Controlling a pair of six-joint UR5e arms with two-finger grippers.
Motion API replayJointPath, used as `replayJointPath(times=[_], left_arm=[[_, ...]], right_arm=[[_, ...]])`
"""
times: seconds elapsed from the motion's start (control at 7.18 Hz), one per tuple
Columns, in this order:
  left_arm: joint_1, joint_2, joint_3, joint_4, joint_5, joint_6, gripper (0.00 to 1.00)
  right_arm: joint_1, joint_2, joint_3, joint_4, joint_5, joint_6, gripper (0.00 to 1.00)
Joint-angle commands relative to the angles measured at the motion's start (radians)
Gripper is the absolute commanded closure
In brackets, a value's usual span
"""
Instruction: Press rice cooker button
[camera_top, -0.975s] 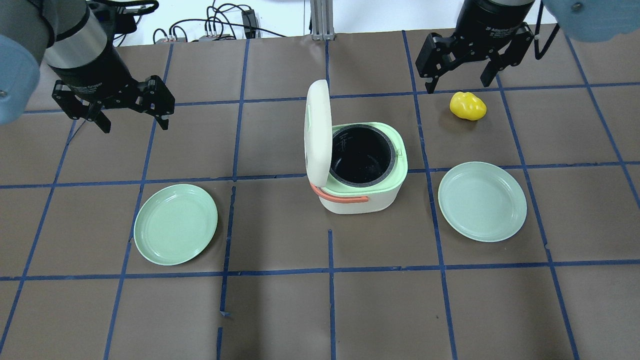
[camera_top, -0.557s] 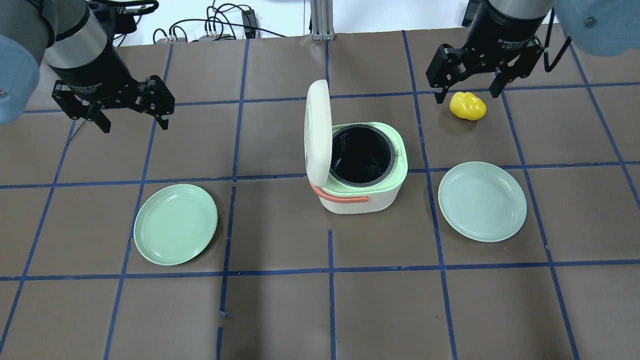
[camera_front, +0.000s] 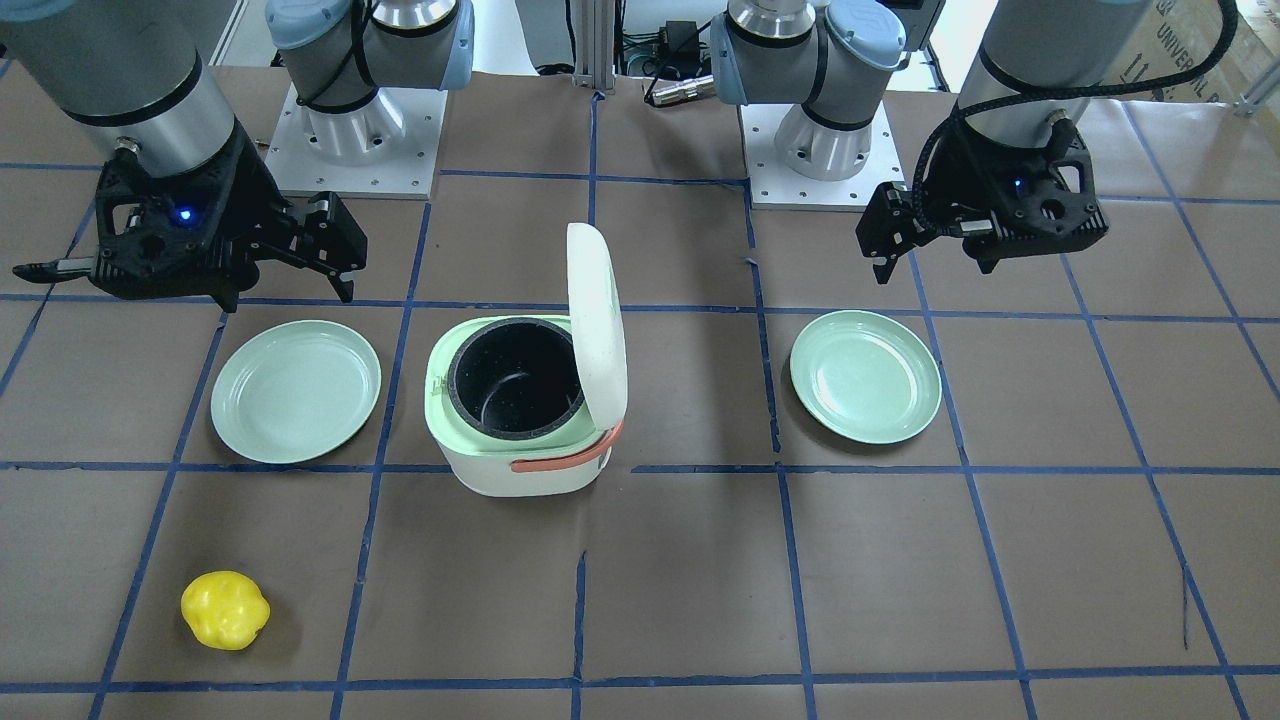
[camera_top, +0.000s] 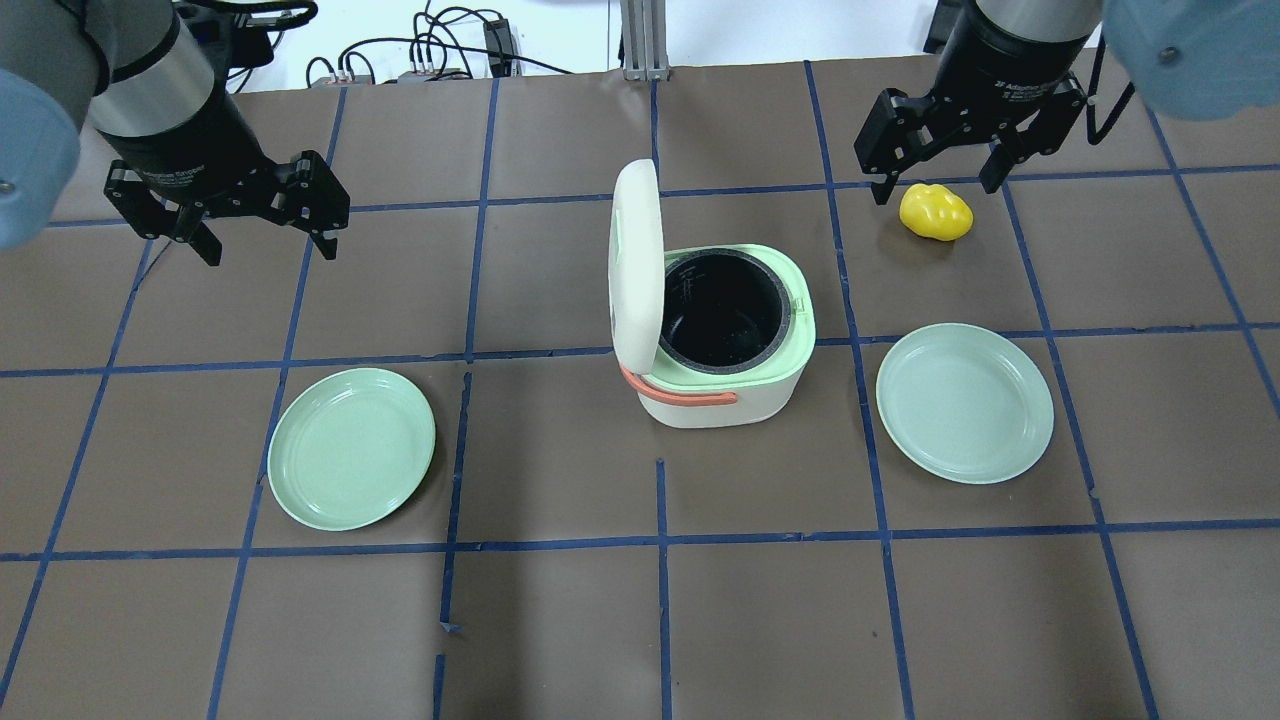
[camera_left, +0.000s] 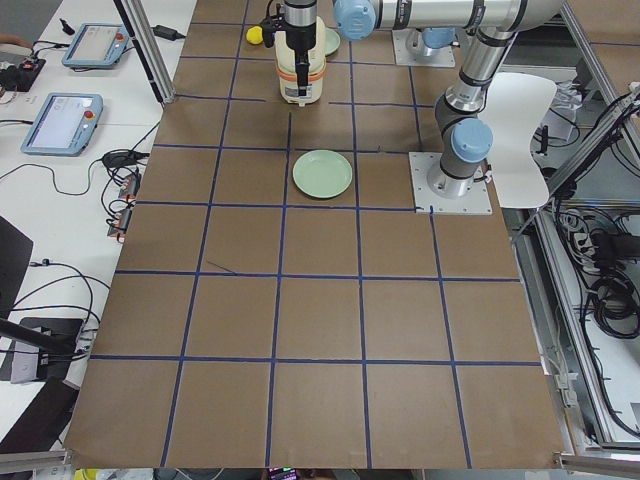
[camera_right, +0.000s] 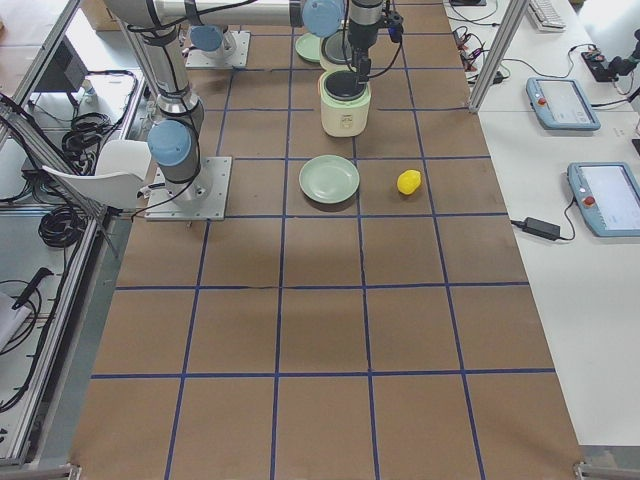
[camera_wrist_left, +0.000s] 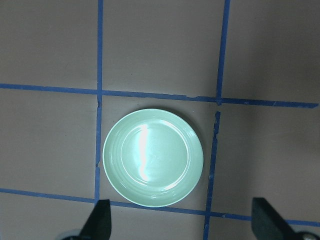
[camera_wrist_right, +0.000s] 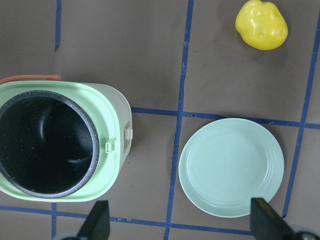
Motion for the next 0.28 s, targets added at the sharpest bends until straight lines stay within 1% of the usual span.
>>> replayJointPath(times=[0.0,0.14], left_arm=[[0.0,0.0,0.0,0.0,-0.001,0.0,0.0],[0.0,0.0,0.0,0.0,0.0,0.0,0.0]], right_arm=[[0.0,0.001,0.001,-0.001,0.001,0.001,0.0],[0.002,0.0,0.0,-0.001,0.002,0.001,0.0]])
